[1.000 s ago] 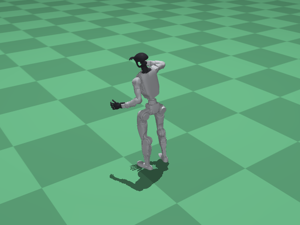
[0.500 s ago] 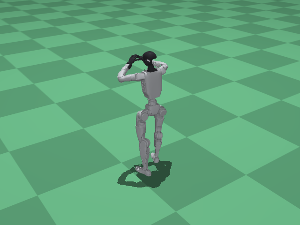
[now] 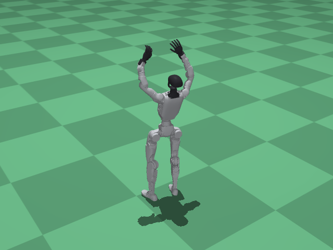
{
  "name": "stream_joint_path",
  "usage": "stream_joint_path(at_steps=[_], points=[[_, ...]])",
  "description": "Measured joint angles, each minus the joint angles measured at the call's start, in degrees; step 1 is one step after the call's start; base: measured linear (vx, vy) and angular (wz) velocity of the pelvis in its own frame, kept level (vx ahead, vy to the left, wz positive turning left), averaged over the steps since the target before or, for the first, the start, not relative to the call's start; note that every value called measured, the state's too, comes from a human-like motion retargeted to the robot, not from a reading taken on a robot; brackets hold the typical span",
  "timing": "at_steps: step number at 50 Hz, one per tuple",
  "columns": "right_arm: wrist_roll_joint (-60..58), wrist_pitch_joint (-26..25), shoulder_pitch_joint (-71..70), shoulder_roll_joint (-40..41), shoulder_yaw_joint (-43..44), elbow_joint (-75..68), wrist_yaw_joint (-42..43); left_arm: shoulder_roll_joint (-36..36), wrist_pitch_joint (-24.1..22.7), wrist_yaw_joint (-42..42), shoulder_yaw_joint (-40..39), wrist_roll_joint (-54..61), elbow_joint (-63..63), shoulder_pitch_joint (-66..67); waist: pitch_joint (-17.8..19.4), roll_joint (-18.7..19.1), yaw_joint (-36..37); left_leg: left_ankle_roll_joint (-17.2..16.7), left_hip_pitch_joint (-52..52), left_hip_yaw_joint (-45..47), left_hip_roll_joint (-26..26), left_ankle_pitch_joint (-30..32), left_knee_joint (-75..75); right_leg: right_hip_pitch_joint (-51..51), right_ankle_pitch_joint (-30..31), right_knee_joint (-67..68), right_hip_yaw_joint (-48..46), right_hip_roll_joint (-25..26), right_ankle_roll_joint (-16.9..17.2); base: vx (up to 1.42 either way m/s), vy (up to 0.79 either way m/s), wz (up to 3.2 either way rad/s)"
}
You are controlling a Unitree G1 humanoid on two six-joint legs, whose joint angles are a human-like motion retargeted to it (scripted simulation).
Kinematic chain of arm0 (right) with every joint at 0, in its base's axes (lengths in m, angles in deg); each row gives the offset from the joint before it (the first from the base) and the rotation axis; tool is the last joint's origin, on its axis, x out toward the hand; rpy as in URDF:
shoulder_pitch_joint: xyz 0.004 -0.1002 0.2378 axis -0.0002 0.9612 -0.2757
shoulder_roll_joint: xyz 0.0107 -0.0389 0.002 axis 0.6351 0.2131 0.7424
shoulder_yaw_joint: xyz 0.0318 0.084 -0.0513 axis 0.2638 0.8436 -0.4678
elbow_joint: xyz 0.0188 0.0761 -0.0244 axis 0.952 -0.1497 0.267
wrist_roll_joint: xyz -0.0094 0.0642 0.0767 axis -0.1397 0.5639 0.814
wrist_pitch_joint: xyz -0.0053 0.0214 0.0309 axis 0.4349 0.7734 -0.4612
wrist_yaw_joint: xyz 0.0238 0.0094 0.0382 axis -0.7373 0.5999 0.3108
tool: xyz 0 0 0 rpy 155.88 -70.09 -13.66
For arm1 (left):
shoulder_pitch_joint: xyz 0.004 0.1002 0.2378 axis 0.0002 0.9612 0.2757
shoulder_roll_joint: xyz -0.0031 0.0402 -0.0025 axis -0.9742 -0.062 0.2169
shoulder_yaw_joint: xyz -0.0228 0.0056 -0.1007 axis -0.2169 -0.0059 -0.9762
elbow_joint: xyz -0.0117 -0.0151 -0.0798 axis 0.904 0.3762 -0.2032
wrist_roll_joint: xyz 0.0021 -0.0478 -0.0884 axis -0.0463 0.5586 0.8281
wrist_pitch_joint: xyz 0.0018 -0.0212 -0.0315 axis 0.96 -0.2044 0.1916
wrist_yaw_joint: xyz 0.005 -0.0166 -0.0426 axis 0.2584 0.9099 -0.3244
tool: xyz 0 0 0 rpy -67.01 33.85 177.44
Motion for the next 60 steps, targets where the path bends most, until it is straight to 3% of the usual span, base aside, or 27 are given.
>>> stream_joint_path(at_steps=[7,18,29,40,45,48,51,53,54,60], points=[[-0.7,-0.1,-1.7,-5.1,0.0,-11.3,-2.0,-0.8,2.5,0.9,0.0,-2.8,11.8,-7.2,-4.3,-1.1,0.0,0.6,4.2,2.0,-2.8,-1.9,-1.2,2.3,-2.6,0.7,0.6,-3.5,0.0,0.25,0.22,-0.03],[-1.5,-1.8,-3.3,-15.9,0.0,-24.4,0.4,-5.6,7.3,0.0,0.0,-6.4,26.1,-13.6,-4.7,-3.0,2.8,-0.3,11.8,4.3,-4.0,-4.3,-3.5,8.0,-5.2,1.1,1.2,-4.3,0.0,0.16,0.08,-0.11],[19.3,1.6,-2.2,-27.4,0.0,-34.5,5.2,-9.6,7.6,-1.3,0.0,8.6,34.6,-19.0,-4.7,-5.6,4.0,-0.7,16.4,5.2,-5.0,-5.6,-4.6,11.7,-6.3,1.3,0.9,-5.2,0.0,0.11,0.07,-0.04],[37.1,0.7,-3.7,-44.8,0.2,-36.9,17.0,-6.2,7.0,-5.1,0.0,28.4,35.3,-31.1,-4.7,-11.2,4.5,-0.7,18.9,6.1,-5.4,-6.1,-5.2,13.8,-6.2,0.9,0.3,-5.6,0.0,0.09,0.04,-0.05],[55.6,6.9,-6.8,-48.8,4.4,-31.6,23.4,-10.4,4.9,-9.6,0.0,37.9,35.5,-28.7,-4.7,-9.5,4.7,0.1,19.5,6.4,-5.7,-5.6,-5.4,14.3,-5.6,0.8,-0.2,-5.9,0.0,0.08,0.03,-0.04],[66.8,13.5,2.2,-55.5,15.7,-28.0,26.3,-14.2,1.9,-11.4,0.0,43.7,34.9,-26.2,-4.7,-9.3,5.5,0.2,18.9,6.5,-5.8,-5.2,-5.6,13.6,-5.1,0.7,-0.5,-5.9,0.0,0.07,0.03,-0.03],[76.3,12.2,31.2,-68.3,46.0,-30.1,23.6,-13.3,0.9,-9.7,0.0,49.1,37.4,-29.2,-3.4,-11.8,9.6,0.4,16.6,6.7,-5.9,-4.8,-5.4,11.3,-4.5,0.5,-0.5,-6.0,0.0,0.07,0.02,-0.09],[79.5,10.9,50.3,-69.8,64.8,-36.6,21.6,-15.8,0.2,-9.2,0.0,51.6,39.5,-28.5,-3.1,-9.9,11.0,0.5,16.5,7.0,-5.9,-4.8,-5.3,11.1,-4.3,0.6,-0.3,-6.0,0.0,0.05,0.02,-0.15],[80.0,10.7,56.1,-69.8,70.1,-38.7,21.2,-17.3,-0.1,-9.5,0.0,52.3,40.0,-27.6,-3.4,-8.7,11.2,0.5,16.6,7.2,-5.8,-4.7,-5.3,11.1,-4.2,0.6,-0.3,-6.0,0.0,0.05,0.02,-0.14],[81.0,9.9,69.9,-69.8,82.7,-44.5,21.4,-23.1,0.2,-12.3,0.0,56.1,40.9,-24.9,-4.6,-4.6,10.8,0.7,16.8,7.9,-5.8,-4.6,-5.3,11.1,-3.6,0.3,-0.1,-5.9,0.0,0.00,0.00,0.00]])
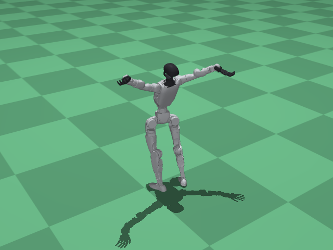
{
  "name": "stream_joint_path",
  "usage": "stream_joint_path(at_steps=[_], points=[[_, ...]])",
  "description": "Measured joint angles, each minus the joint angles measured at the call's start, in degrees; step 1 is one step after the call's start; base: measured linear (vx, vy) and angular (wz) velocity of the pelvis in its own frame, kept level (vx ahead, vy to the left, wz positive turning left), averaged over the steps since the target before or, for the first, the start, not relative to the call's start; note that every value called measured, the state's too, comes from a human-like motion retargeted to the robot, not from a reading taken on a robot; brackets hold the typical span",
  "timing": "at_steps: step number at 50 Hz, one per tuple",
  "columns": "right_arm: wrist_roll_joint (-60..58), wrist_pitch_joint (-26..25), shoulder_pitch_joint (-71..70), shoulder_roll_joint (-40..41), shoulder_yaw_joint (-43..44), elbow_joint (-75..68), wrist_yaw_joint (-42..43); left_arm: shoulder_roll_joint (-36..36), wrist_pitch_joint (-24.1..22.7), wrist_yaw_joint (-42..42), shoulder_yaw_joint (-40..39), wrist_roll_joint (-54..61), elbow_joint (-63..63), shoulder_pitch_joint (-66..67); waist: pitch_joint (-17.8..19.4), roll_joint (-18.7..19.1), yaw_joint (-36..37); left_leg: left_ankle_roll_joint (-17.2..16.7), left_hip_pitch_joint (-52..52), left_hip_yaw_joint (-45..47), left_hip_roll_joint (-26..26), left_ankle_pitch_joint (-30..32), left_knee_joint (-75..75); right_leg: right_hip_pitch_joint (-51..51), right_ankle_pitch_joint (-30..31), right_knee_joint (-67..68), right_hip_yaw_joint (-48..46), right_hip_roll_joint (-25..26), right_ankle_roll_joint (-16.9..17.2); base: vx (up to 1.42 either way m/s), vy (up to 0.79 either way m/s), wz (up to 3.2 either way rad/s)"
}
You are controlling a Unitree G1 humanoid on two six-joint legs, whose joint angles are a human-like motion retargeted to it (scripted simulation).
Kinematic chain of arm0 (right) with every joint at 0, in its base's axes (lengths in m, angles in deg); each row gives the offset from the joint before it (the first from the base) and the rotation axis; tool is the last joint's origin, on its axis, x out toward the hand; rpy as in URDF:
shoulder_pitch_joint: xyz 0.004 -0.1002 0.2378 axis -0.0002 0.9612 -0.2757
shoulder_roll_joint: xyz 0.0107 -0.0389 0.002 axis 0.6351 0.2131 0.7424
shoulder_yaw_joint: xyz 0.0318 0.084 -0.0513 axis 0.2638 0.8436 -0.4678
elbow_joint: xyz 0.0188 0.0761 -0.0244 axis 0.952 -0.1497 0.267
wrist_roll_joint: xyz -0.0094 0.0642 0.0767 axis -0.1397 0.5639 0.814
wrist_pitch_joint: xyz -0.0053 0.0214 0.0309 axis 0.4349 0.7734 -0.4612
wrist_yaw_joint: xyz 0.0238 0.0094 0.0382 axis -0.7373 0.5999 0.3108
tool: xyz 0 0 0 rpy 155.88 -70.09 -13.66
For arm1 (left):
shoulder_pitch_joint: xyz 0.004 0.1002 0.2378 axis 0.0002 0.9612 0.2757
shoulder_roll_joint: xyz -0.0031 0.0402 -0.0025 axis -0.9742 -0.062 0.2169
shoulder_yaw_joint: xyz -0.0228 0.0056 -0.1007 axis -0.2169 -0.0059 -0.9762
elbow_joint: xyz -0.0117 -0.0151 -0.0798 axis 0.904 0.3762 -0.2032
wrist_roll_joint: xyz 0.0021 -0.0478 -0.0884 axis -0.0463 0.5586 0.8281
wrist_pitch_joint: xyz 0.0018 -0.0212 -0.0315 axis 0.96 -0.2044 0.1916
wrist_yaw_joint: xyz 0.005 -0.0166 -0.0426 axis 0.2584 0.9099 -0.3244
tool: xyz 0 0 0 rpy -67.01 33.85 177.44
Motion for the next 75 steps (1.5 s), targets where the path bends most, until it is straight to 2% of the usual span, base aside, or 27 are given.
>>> stream_joint_path(at_steps=[8,15,20,25,30,35,37,38,40,43,45,46,49,52,59,62,65,69,75], points=[[2.9,-0.7,6.1,0.0,7.4,-2.2,-0.7,-2.7,0.8,0.7,0.0,2.5,0.7,1.4,1.1,1.9,-0.4,0.4,-0.8,0.3,-0.3,0.9,-0.2,-1.0,1.2,0.1,-0.4,-0.2,0.0,0.00,0.00,0.00],[3.3,-0.5,8.9,0.0,12.6,-2.8,-2.2,-0.9,1.3,3.3,0.0,-0.3,0.6,0.4,3.0,1.6,-0.9,0.9,-2.9,-0.3,-0.3,2.5,-0.2,-2.8,3.3,0.2,-1.1,-0.4,0.0,-0.03,0.00,0.03],[1.3,-1.4,11.8,0.0,17.6,-1.5,-5.0,3.8,1.8,6.9,0.0,-2.6,-1.9,-3.2,6.3,0.4,-1.3,1.1,-5.0,-1.1,-0.2,3.5,-0.1,-4.9,4.7,0.6,-1.7,-0.5,0.0,-0.09,0.00,0.12],[-2.8,-4.5,17.5,0.2,24.4,0.4,-10.5,9.0,1.5,12.8,0.0,-4.2,-6.0,-5.0,11.5,-0.4,-1.9,1.1,-7.2,-2.0,0.3,4.4,-0.1,-6.9,6.1,1.2,-2.2,-0.1,0.0,-0.12,-0.02,0.16],[-11.7,-7.0,28.3,7.2,33.0,6.7,-14.5,13.5,0.9,18.1,0.0,-5.6,-12.3,-1.0,16.0,-1.4,-4.2,1.3,-8.4,-2.8,0.7,5.1,0.0,-8.0,7.2,1.8,-2.8,0.0,0.0,-0.13,-0.01,0.21],[-20.8,-6.6,40.6,17.2,39.9,20.9,-13.2,17.1,0.2,21.0,-0.9,-5.3,-21.9,7.3,19.9,-3.2,-5.8,2.0,-9.1,-3.9,0.2,5.5,0.2,-8.4,7.8,2.7,-3.3,-0.8,0.0,-0.11,0.04,0.21],[-26.5,-6.6,43.9,21.4,40.0,28.0,-12.2,18.1,0.1,22.2,-4.6,-6.2,-26.4,13.6,21.2,-3.9,-5.8,2.4,-9.2,-4.4,-0.3,5.4,0.3,-8.5,7.8,3.2,-3.5,-1.5,0.0,-0.09,0.09,0.20],[-28.8,-6.5,44.6,23.6,39.3,31.7,-11.6,18.6,0.2,23.3,-6.9,-7.5,-28.7,17.5,21.7,-4.2,-5.6,2.4,-9.2,-4.6,-0.5,5.2,0.4,-8.5,7.6,3.5,-3.5,-1.8,0.0,-0.08,0.10,0.18],[-30.3,-5.2,41.9,29.5,32.1,41.4,-10.2,20.0,0.3,24.0,-14.5,-9.3,-33.7,28.8,22.1,-4.5,-5.2,2.9,-9.1,-5.1,-1.1,4.9,0.6,-8.5,7.4,4.2,-3.4,-2.6,0.0,-0.08,0.11,0.16],[-33.4,-3.7,17.1,41.8,-0.8,51.5,-10.0,19.0,0.4,25.1,-24.9,-9.5,-40.6,47.2,20.9,-3.9,-9.2,4.1,-9.3,-6.2,-2.2,4.2,0.7,-8.7,7.0,5.0,-3.7,-3.9,-0.1,-0.08,0.12,0.19],[-37.1,-4.8,6.9,48.3,-15.7,53.9,-11.5,18.8,0.5,26.4,-33.9,-7.9,-43.8,59.8,21.1,-2.7,-11.6,4.6,-9.6,-6.7,-2.3,3.7,0.8,-9.0,6.8,5.5,-3.9,-4.1,-0.7,-0.11,0.07,0.15],[-37.8,-5.2,6.3,50.8,-18.2,55.5,-12.4,19.9,0.7,27.2,-39.4,-7.6,-45.2,67.0,21.6,-2.0,-12.1,4.8,-9.7,-6.9,-2.3,3.4,0.9,-9.1,6.6,5.7,-3.9,-4.1,-1.0,-0.11,0.06,0.10],[-35.6,-5.3,10.2,58.9,-20.1,62.0,-15.7,25.5,1.8,29.7,-53.2,-6.5,-48.8,86.0,23.3,-0.3,-12.9,5.1,-10.1,-7.4,-2.0,2.2,1.4,-9.8,6.4,6.9,-3.9,-4.0,-2.1,-0.12,0.06,0.10],[-31.9,-5.4,16.7,67.4,-19.7,67.9,-20.4,32.9,3.1,32.4,-61.0,-4.7,-50.8,100.3,25.6,0.9,-13.5,5.5,-10.5,-8.2,-1.3,1.1,1.9,-11.3,6.8,9.6,-3.7,-3.7,-3.9,-0.13,0.07,0.13],[-27.9,-5.4,25.6,82.4,-24.3,74.5,-34.5,50.1,5.7,36.9,-66.9,-5.9,-45.8,122.9,32.1,3.4,-14.7,6.1,-11.6,-10.3,1.5,0.5,2.5,-22.1,12.7,27.6,-3.4,-3.6,-9.6,-0.13,0.07,0.12],[-27.2,-5.5,26.9,85.3,-26.8,77.4,-39.0,56.6,6.7,36.1,-68.0,-9.3,-39.9,130.3,34.8,3.5,-14.6,6.0,-12.4,-10.7,2.0,0.6,2.3,-27.7,14.9,35.0,-4.8,-4.7,-10.4,-0.10,0.04,0.04],[-26.5,-6.2,27.1,86.1,-28.8,81.7,-41.4,62.7,8.1,33.9,-69.3,-12.2,-32.9,137.2,37.2,3.1,-13.9,5.8,-13.2,-10.9,2.1,0.9,2.0,-30.7,14.1,35.5,-7.1,-5.4,-10.6,-0.07,0.00,0.04],[-24.6,-8.4,26.0,84.5,-30.2,89.3,-42.3,69.9,10.3,31.9,-72.2,-12.4,-24.8,146.8,39.5,2.1,-12.2,5.3,-14.3,-11.2,1.6,1.0,1.2,-29.3,11.4,21.0,-8.4,-2.8,-8.5,0.00,-0.01,0.04],[-19.8,-10.2,21.4,81.4,-29.7,102.4,-41.5,76.4,11.7,33.6,-77.6,-12.3,-18.9,162.9,42.3,-1.7,-8.6,3.7,-13.0,-11.4,-1.6,-0.2,-0.3,-21.7,13.8,-6.4,-2.6,1.4,0.0,0.08,-0.15,0.15]])
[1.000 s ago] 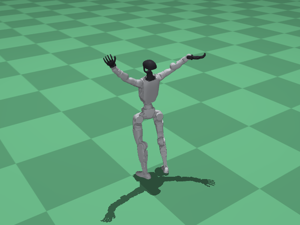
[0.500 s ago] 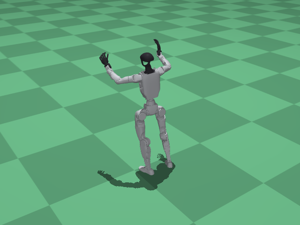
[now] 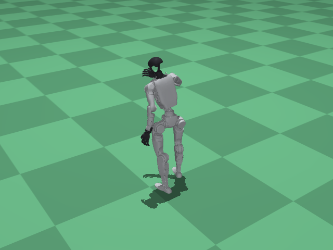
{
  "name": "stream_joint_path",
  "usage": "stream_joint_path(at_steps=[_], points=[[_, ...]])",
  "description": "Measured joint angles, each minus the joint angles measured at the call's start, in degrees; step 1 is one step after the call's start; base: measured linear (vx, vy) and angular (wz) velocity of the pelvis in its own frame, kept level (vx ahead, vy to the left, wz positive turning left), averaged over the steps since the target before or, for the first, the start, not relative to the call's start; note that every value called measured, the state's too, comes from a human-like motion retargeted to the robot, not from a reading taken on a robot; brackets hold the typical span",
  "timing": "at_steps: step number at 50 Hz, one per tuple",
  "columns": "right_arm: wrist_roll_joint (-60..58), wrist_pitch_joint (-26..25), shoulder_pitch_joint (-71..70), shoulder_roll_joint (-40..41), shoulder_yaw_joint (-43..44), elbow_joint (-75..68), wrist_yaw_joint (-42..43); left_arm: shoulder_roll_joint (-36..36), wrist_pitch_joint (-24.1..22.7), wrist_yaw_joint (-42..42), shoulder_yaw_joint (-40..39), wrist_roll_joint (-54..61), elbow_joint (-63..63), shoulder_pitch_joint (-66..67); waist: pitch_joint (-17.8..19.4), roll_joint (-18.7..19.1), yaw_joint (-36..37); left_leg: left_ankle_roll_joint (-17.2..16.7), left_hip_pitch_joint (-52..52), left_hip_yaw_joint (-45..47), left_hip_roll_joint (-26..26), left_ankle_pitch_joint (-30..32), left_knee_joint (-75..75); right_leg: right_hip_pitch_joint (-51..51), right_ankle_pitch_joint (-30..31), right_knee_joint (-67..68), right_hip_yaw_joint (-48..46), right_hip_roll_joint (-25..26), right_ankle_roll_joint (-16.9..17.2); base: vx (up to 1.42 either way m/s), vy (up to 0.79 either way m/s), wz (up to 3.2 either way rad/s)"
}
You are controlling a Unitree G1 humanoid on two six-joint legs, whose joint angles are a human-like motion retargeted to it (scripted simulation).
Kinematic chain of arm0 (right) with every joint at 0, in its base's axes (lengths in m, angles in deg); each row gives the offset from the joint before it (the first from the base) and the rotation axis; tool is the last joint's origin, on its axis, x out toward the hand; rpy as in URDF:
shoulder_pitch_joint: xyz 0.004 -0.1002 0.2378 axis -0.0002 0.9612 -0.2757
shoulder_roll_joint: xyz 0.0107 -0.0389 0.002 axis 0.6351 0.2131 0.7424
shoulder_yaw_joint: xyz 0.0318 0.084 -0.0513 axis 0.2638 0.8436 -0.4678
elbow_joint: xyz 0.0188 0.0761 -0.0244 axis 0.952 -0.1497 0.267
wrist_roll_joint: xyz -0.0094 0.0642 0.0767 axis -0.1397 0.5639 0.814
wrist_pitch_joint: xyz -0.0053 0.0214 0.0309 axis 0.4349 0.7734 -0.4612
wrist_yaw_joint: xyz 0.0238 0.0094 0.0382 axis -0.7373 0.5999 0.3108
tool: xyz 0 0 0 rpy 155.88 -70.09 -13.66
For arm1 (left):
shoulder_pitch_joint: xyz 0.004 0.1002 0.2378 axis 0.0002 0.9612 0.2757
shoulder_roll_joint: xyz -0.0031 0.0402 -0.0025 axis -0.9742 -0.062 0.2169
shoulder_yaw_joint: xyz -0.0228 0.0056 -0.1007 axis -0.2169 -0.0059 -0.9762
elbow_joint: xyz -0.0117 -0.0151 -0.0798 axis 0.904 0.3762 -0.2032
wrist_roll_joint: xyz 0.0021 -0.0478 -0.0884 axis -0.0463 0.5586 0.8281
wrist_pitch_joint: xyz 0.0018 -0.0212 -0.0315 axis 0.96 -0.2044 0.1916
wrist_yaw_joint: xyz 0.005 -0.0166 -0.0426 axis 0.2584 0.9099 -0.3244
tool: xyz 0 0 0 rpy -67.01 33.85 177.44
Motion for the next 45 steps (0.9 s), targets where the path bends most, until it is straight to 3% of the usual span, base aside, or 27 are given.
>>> stream_joint_path(at_steps=[3,8,10,13,14,15,16,17,20,23,27,32,38,41,43,45], points=[[2.8,-0.5,-5.2,-0.4,1.2,5.7,-0.2,0.4,0.9,1.7,-2.2,-0.7,1.2,5.0,0.3,-0.8,3.2,-1.8,-0.2,1.0,2.0,0.2,-0.6,0.2,1.7,-4.0,1.5,3.9,0.0,0.11,-0.41,-0.16],[2.1,-3.4,-15.2,-1.7,2.3,12.3,-0.2,0.5,3.1,3.2,-4.6,1.3,1.0,10.3,-1.2,-0.2,5.6,-1.4,-1.4,-0.5,3.2,-0.3,0.7,0.5,2.4,-4.3,-1.2,4.6,0.0,0.17,-0.18,0.29],[11.7,4.1,-18.9,-1.5,2.2,14.2,1.0,0.2,1.9,2.3,-4.4,4.1,-0.2,11.0,-1.7,0.3,5.3,-1.0,-2.4,-2.1,3.6,-0.4,2.3,0.7,1.5,-3.2,-3.0,4.1,0.0,0.20,-0.10,0.66],[11.7,6.5,-24.7,-4.3,2.3,14.3,-2.5,-0.5,0.8,2.9,-3.8,6.6,-2.2,10.5,-2.6,1.0,5.5,1.0,-4.0,-4.6,3.6,-0.1,6.0,0.5,-1.1,0.3,-4.5,2.4,0.0,0.22,-0.07,0.72],[-14.8,1.9,-28.9,-8.1,1.8,12.7,0.2,-0.5,1.3,3.7,-4.9,5.4,-2.9,9.8,-2.7,0.9,5.7,2.5,-4.7,-5.4,3.3,0.3,7.6,0.5,-2.0,1.6,-4.8,1.5,0.0,0.23,-0.04,0.67],[-53.1,-4.8,-34.3,-13.2,0.9,10.3,5.3,-0.4,2.1,4.8,-6.5,3.4,-3.6,9.0,-2.7,0.7,6.0,4.2,-5.4,-6.1,2.8,0.7,9.3,0.5,-2.9,2.8,-5.0,0.5,0.0,0.23,-0.02,0.66],[-78.9,-14.4,-38.8,-16.0,-1.5,9.2,2.6,0.2,3.7,4.7,-7.8,3.1,-4.5,8.0,-2.6,0.6,6.1,6.2,-6.3,-6.6,2.0,1.2,11.5,0.7,-3.7,4.0,-5.1,-0.8,0.0,0.23,0.01,0.67],[-97.1,-20.7,-42.2,-18.0,-3.3,8.5,0.7,0.7,4.6,4.9,-8.6,3.0,-5.3,7.2,-2.6,0.4,6.2,8.0,-7.2,-7.1,1.3,1.7,13.8,1.1,-4.5,5.0,-5.2,-2.2,0.0,0.23,0.02,0.69],[-105.0,-16.6,-46.8,-18.6,-4.5,8.2,0.8,1.7,2.7,6.5,-8.3,3.9,-8.1,6.0,-2.6,-0.2,5.8,12.8,-10.3,-7.5,-1.0,3.0,21.5,2.4,-6.6,7.5,-6.0,-6.3,0.0,0.21,0.03,0.74],[-106.1,-14.2,-49.6,-18.0,-4.9,8.1,2.0,2.6,1.7,6.8,-7.8,4.9,-9.8,5.5,-2.5,-1.3,5.7,15.7,-13.0,-5.4,-2.8,3.8,26.3,3.6,-8.4,9.1,-6.9,-9.6,-0.7,0.17,0.00,0.53],[-102.7,-14.5,-53.0,-16.2,-6.5,7.9,0.6,3.3,2.2,6.4,-7.1,5.4,-9.8,5.4,-2.9,-2.3,6.6,15.3,-15.4,-0.8,-3.1,3.0,24.5,3.6,-9.6,9.3,-6.7,-10.2,-2.2,0.14,-0.06,-0.05],[-98.8,-18.1,-58.0,-15.3,-10.5,8.7,-0.6,3.9,3.7,7.9,-6.7,2.8,-7.6,7.3,-3.6,-1.7,8.8,9.2,-13.7,2.6,-4.5,6.2,6.7,4.0,-10.3,8.4,-4.9,-8.0,-1.6,0.16,0.00,-0.51],[-100.2,-13.8,-62.5,-15.9,-12.6,11.1,2.9,5.1,1.4,10.8,-7.7,-2.7,-5.3,12.2,-4.8,1.3,10.4,-0.1,-12.0,2.5,-3.1,12.7,-5.5,7.3,-11.1,7.2,-3.2,-3.7,-0.1,0.20,0.05,-0.52],[-99.1,-12.2,-61.6,-16.8,-12.9,10.1,3.8,5.0,0.7,10.4,-8.4,-2.9,-4.7,13.1,-5.4,1.1,10.5,-1.1,-11.9,2.8,-2.6,12.9,-5.5,8.3,-11.4,6.5,-2.5,-3.0,0.0,0.20,0.06,-0.27],[-92.7,-16.0,-57.8,-16.7,-12.9,8.9,1.1,4.7,2.4,8.9,-9.3,-1.4,-4.2,12.2,-5.5,0.5,10.0,-0.4,-11.0,3.0,-3.1,12.4,-5.5,9.1,-12.0,6.6,-2.4,-3.5,-0.1,0.20,0.12,-0.02],[-76.6,-10.1,-50.9,-17.1,-10.6,7.6,5.9,3.6,1.4,8.1,-9.3,-0.4,-4.0,11.2,-5.3,-0.2,9.2,0.0,-9.9,3.2,-3.2,11.7,-5.5,9.9,-12.8,7.0,-2.6,-3.7,-0.7,0.19,0.11,0.11]])
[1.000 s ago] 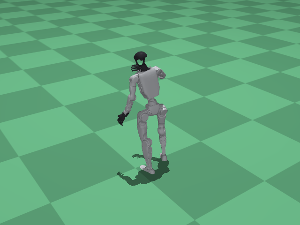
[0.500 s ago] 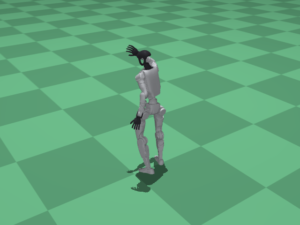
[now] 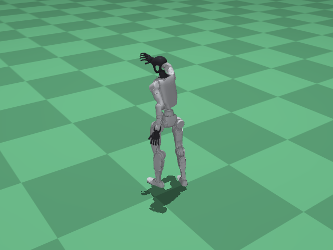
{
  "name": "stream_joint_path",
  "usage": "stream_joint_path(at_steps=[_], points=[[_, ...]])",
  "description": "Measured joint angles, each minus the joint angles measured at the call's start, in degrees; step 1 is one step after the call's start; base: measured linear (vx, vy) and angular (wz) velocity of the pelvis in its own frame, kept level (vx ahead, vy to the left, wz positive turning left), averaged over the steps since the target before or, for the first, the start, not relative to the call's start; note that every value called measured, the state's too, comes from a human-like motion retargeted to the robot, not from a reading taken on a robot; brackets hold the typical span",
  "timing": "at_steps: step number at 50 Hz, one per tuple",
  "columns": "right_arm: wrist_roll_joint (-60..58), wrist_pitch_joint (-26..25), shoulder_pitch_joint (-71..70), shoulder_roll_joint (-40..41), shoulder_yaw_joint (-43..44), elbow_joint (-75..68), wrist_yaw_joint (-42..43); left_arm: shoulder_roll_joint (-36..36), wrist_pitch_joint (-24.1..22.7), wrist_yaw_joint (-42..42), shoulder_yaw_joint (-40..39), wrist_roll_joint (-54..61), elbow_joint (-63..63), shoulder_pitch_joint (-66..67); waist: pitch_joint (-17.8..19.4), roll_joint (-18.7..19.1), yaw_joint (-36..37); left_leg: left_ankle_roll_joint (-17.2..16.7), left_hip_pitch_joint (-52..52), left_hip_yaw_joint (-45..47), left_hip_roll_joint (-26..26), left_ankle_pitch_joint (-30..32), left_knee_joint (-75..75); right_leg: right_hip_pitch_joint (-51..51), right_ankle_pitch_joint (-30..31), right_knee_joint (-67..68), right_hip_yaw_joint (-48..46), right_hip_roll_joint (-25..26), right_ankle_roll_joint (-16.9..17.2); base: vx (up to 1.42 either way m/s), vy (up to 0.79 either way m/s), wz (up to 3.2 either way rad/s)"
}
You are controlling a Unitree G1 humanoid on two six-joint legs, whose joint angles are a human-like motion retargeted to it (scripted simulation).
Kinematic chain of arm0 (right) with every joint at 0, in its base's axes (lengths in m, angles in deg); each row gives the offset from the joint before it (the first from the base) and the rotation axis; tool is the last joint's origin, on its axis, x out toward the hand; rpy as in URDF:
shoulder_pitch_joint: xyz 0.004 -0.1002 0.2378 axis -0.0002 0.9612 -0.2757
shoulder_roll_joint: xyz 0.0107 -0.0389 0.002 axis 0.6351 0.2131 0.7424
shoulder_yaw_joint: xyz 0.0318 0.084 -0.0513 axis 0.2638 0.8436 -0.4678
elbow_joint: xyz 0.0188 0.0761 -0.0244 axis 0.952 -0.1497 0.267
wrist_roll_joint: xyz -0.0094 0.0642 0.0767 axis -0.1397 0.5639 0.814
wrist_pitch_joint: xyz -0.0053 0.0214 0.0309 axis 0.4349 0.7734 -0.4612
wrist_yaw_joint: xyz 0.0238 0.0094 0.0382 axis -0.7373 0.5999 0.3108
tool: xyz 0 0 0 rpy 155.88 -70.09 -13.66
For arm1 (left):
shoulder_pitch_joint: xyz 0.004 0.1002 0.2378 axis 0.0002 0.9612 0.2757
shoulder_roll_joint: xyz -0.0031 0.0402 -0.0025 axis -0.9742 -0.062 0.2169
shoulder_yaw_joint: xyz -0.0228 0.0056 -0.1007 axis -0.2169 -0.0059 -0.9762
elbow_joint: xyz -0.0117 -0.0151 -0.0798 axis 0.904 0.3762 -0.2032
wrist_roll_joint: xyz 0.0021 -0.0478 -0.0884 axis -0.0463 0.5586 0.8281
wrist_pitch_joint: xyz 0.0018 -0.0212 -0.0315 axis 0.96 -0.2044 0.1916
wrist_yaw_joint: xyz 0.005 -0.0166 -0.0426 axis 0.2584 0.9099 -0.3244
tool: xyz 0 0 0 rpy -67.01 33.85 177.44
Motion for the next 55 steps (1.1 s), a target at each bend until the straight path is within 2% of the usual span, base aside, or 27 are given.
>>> stream_joint_path(at_steps=[2,3,5,8,11,15,20,26,30,33,37,40,43,46,50,55], points=[[27.9,4.7,11.3,2.5,2.8,-0.7,9.8,-1.0,0.0,-3.9,-0.1,3.2,-0.6,-1.6,0.3,-0.5,-1.1,-0.2,1.3,0.2,0.3,-0.7,0.0,0.6,-0.6,1.3,-0.4,0.0,-1.6,0.18,0.10,0.18],[40.3,5.2,17.2,3.9,4.6,-0.8,9.8,-1.4,0.6,-5.2,-0.4,4.4,-1.0,-2.6,0.5,-0.6,-1.7,-0.1,1.9,0.1,0.5,-1.0,0.1,0.7,-0.7,2.4,-0.6,0.0,-2.9,0.17,0.10,0.25],[58.0,11.8,29.0,5.8,8.4,-1.1,11.5,-2.5,-0.1,-7.6,-0.7,5.5,-2.7,-4.3,1.1,-0.7,-3.0,-0.3,3.0,-0.4,1.2,-1.4,0.2,0.3,-0.7,5.8,-1.1,0.2,-5.6,0.16,0.10,0.30],[60.3,11.3,43.5,6.7,10.7,-3.5,10.5,-3.1,-0.8,-10.6,-1.5,5.1,-7.0,-6.7,2.1,0.2,-4.9,-0.1,4.2,-1.8,2.8,-1.8,0.4,-2.8,0.4,15.3,-1.4,0.3,-10.0,0.14,0.10,0.31],[60.8,8.7,57.2,9.3,11.5,-5.4,7.5,-3.7,-1.9,-13.6,-1.3,5.4,-13.5,-9.5,3.0,0.6,-6.6,0.5,4.6,-3.2,3.8,-2.4,0.9,-8.2,2.3,26.7,-1.2,-0.5,-11.9,0.11,0.07,0.31],[67.9,6.0,71.8,16.8,10.9,-8.6,4.3,-4.2,-4.2,-17.0,0.7,8.2,-23.7,-13.9,4.3,1.2,-8.9,1.0,5.0,-4.7,4.5,-3.3,1.1,-13.5,3.5,33.7,-1.7,-1.3,-10.9,0.09,0.02,0.29],[75.2,6.2,78.7,25.6,9.1,-13.3,5.1,-5.7,-8.2,-21.5,6.6,11.1,-35.7,-22.3,4.8,2.0,-11.5,0.5,5.2,-5.2,4.6,-3.5,0.4,-14.4,2.7,21.0,-4.1,-0.4,-7.6,0.07,-0.02,0.13],[67.4,7.1,68.5,25.8,5.2,-15.2,7.5,-8.9,-13.9,-28.5,18.7,7.7,-47.8,-37.1,3.6,0.5,-13.1,-0.9,6.8,-2.9,1.9,-4.9,0.2,-10.0,10.0,-3.5,-3.1,1.1,0.1,0.10,-0.09,-0.25],[61.6,7.4,53.8,23.8,2.2,-15.7,9.0,-12.0,-16.7,-31.1,27.5,4.2,-54.9,-51.1,0.6,0.1,-12.2,-2.9,7.5,1.0,3.6,-5.1,0.0,-9.8,14.3,-9.3,-0.7,5.2,0.7,0.10,-0.31,-0.84],[58.7,8.6,42.0,22.4,-0.4,-16.4,10.7,-14.4,-18.0,-30.8,32.8,3.0,-59.0,-63.3,-2.1,0.3,-12.3,-2.9,8.4,3.0,4.6,-5.7,1.0,-8.8,15.0,-10.1,0.1,6.8,0.7,0.15,-0.24,-0.63],[55.9,10.5,24.9,20.8,-4.9,-18.8,13.8,-18.5,-18.3,-30.4,38.2,3.0,-60.4,-82.1,-4.8,0.0,-13.0,-0.7,8.6,4.7,5.6,-7.1,7.1,-6.9,13.5,-9.1,1.4,7.0,0.7,0.21,-0.18,-0.43],[54.7,11.0,13.3,19.6,-8.8,-21.4,16.1,-22.4,-18.0,-31.9,42.6,3.7,-58.9,-94.9,-7.1,-0.7,-13.5,2.7,7.7,5.2,6.2,-7.7,15.4,-5.2,11.5,-7.4,3.2,5.7,0.7,0.29,-0.09,-0.34],[54.8,11.0,2.3,18.7,-13.3,-25.2,17.9,-26.9,-17.8,-34.9,48.8,4.9,-55.6,-106.5,-9.5,-1.1,-13.9,5.9,5.0,4.3,7.5,-8.4,26.0,-3.7,9.3,-5.4,5.0,4.3,0.7,0.31,-0.01,-0.30],[55.7,11.2,-8.3,18.5,-18.5,-30.7,18.7,-31.4,-18.1,-37.3,56.7,6.7,-51.2,-117.3,-11.9,-0.4,-14.0,7.1,2.2,2.5,8.9,-9.1,33.0,-2.6,7.4,-3.6,6.2,3.9,0.7,0.29,0.00,-0.29],[57.2,11.6,-20.3,18.9,-25.0,-39.4,17.6,-35.9,-19.4,-36.3,67.8,10.2,-44.9,-129.5,-15.1,0.8,-13.4,4.7,1.6,1.5,9.6,-9.8,29.8,-1.5,5.7,-2.4,7.3,5.3,0.7,0.26,-0.07,-0.35],[62.1,12.4,-31.7,18.7,-31.6,-50.4,11.9,-39.0,-20.5,-28.0,78.7,15.6,-35.6,-142.0,-19.1,3.2,-12.3,-1.4,4.9,0.4,9.8,-7.6,14.4,0.0,4.6,-2.5,8.0,8.9,0.7,0.23,-0.08,-0.29]])
